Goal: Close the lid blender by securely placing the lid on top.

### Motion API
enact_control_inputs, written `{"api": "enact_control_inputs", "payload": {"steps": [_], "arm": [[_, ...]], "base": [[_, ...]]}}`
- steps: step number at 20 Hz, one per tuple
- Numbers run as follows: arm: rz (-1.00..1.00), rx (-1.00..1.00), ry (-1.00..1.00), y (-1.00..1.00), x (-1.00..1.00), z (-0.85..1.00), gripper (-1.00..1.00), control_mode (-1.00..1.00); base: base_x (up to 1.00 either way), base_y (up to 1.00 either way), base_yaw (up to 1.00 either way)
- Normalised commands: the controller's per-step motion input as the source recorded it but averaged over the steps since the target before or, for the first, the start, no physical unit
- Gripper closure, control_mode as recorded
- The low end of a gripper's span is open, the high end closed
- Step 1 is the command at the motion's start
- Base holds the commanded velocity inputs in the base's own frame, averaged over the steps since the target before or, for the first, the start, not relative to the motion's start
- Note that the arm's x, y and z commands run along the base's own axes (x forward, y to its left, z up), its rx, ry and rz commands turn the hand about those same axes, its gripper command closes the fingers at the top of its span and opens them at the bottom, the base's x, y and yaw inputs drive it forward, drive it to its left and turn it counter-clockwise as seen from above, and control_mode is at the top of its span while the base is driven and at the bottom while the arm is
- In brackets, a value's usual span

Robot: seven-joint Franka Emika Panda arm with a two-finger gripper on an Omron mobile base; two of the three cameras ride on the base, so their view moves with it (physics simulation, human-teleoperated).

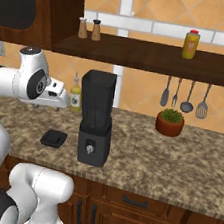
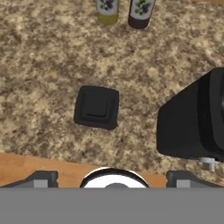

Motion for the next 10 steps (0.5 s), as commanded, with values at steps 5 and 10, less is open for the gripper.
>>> {"api": "enact_control_inputs", "payload": {"steps": [5,10], "arm": [[0.00,0.02,0.00,0.74,0.00,-0.79,-1.00,-1.00],[-0.04,0.10,0.00,0.22,0.00,-0.78,-1.00,-1.00]], "base": [[0.00,0.00,0.00],[0.00,0.00,0.00]]}}
